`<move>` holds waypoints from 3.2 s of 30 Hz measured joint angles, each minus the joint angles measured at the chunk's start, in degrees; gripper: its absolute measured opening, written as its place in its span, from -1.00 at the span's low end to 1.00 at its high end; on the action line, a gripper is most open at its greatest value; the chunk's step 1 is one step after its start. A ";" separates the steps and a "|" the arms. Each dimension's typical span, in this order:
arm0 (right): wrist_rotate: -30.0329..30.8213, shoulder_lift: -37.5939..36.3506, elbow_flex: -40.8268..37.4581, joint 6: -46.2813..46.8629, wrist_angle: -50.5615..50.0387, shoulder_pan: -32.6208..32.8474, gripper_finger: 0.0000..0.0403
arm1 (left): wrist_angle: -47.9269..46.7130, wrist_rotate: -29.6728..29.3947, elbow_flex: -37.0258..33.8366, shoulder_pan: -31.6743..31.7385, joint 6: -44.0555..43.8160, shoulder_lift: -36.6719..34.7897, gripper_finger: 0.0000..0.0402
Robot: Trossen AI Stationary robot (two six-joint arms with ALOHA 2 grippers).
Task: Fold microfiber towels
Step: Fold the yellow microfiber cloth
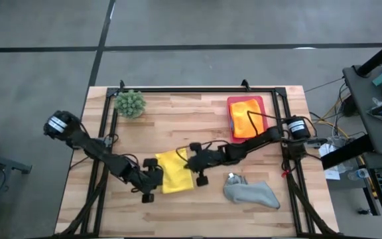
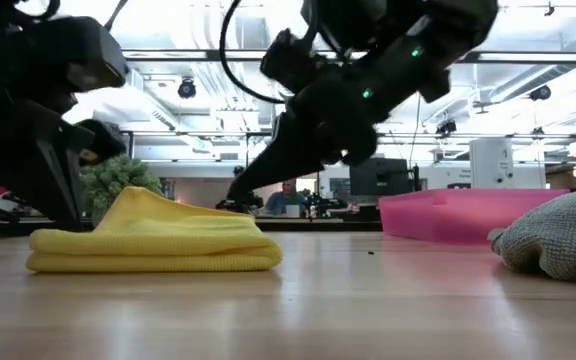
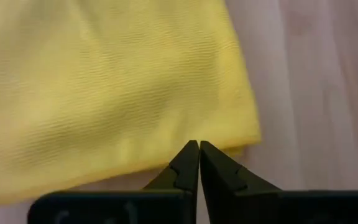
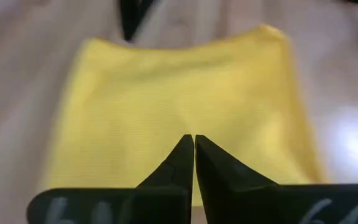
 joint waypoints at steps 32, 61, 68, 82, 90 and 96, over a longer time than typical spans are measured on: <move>-10.17 0.72 -0.77 0.22 3.10 -13.67 -0.25 | 2.25 -21.70 -11.62 11.06 6.55 -4.91 -1.00; -10.28 5.68 0.15 1.82 4.89 -14.07 -0.63 | 3.15 -19.90 -8.33 10.79 7.95 -19.81 -1.00; -10.28 5.68 0.15 0.64 3.86 -14.16 -0.94 | 21.13 -16.58 -8.37 10.79 14.19 -12.74 -1.00; -10.30 5.60 0.15 1.16 3.94 -14.16 -0.96 | 33.38 -16.50 2.12 13.05 15.93 17.18 -1.00; -10.37 3.88 0.15 -1.39 2.05 -14.75 -0.96 | 33.54 -12.27 3.47 13.30 11.52 21.38 -1.00; -10.22 3.81 0.84 -1.27 2.85 -16.79 -0.96 | 33.91 -9.76 3.06 13.30 7.80 21.78 -1.00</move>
